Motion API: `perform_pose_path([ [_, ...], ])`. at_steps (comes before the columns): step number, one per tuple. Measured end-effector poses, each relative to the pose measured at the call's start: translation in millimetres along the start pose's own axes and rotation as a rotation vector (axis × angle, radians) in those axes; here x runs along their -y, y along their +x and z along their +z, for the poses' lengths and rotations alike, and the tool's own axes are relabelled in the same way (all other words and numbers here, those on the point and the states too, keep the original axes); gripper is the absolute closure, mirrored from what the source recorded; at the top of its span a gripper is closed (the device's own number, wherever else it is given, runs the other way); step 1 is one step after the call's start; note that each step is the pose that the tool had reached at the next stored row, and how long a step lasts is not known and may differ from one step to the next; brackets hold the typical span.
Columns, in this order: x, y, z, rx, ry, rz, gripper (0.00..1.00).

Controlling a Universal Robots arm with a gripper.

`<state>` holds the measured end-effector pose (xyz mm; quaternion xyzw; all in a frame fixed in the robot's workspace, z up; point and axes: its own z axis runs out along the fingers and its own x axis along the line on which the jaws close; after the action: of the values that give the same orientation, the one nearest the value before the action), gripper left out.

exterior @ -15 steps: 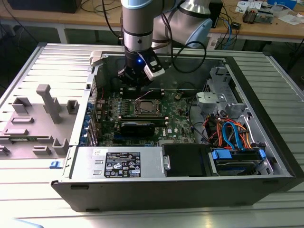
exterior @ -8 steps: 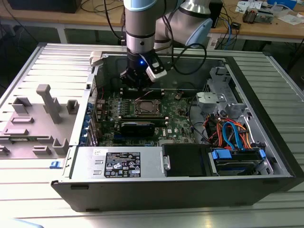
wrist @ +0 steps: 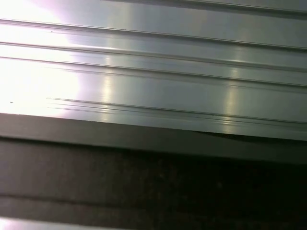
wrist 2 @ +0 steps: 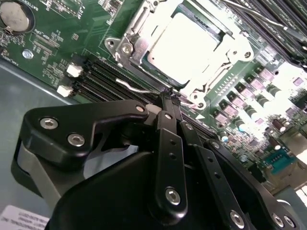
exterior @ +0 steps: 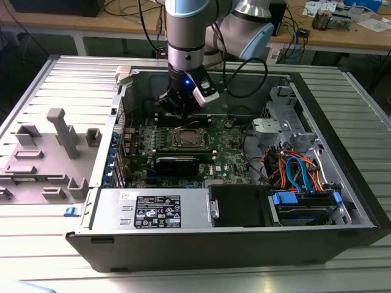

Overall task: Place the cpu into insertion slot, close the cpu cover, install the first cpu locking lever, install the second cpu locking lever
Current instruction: 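Install the first cpu locking lever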

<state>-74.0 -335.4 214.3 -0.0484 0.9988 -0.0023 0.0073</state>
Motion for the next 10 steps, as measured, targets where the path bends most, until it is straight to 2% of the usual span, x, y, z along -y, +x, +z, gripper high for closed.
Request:
perform_pose_path([
  [7,1.0,-10.5,6.7,-0.0006,-0.0001,0.0,0.89],
  [10,1.2,-12.2,7.8,-0.0006,0.0,0.0,0.89],
])
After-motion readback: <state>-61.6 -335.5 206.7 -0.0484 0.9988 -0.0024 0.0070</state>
